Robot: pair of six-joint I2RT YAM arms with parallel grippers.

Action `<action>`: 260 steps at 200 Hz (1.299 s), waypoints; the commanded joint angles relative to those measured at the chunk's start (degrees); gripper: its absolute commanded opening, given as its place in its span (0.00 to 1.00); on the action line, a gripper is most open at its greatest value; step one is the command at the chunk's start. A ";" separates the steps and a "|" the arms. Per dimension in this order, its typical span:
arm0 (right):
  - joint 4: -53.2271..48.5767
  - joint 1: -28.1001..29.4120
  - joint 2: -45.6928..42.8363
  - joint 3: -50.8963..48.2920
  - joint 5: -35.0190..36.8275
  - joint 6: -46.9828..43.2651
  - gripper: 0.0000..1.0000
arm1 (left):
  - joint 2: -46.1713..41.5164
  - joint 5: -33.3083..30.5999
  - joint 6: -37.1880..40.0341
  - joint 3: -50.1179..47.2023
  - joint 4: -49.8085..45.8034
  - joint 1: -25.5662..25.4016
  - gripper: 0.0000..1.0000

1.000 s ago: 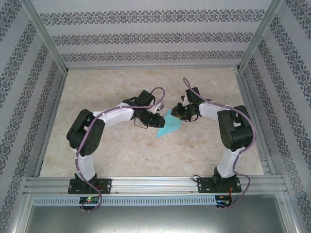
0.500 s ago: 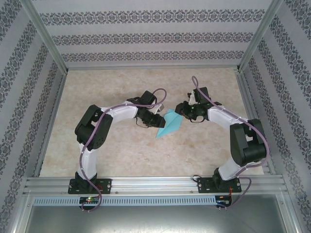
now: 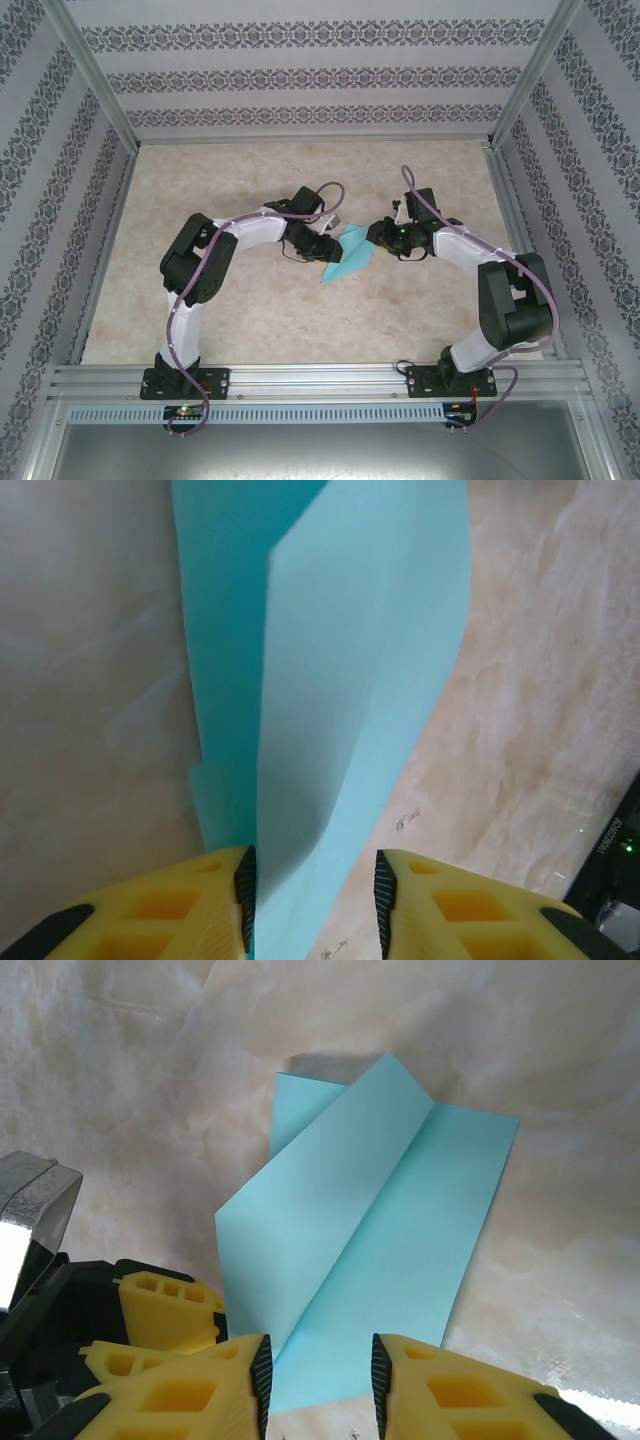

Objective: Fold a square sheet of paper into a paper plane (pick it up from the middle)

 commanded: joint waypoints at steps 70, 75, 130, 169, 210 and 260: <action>0.90 -0.59 -0.09 -1.03 -1.21 -1.23 0.34 | 3.36 0.88 1.75 3.97 -2.53 0.36 0.31; 0.98 -0.69 0.11 -0.98 -1.26 -1.25 0.34 | 3.45 0.80 1.84 3.95 -2.65 0.36 0.30; 1.51 -0.56 1.05 -0.81 -2.18 -0.93 0.34 | 4.65 0.59 2.82 5.04 -4.29 0.10 0.24; 1.86 -0.39 1.36 -0.90 -3.20 -0.96 0.34 | 3.58 1.41 2.75 5.57 -4.61 0.10 0.10; 5.04 -0.70 0.09 -2.45 -5.69 0.64 0.38 | 1.03 3.84 2.52 6.58 -5.08 0.36 0.06; 16.26 -2.55 -2.75 -7.42 -10.63 8.11 0.48 | -3.37 7.09 0.19 5.87 -3.14 1.18 0.06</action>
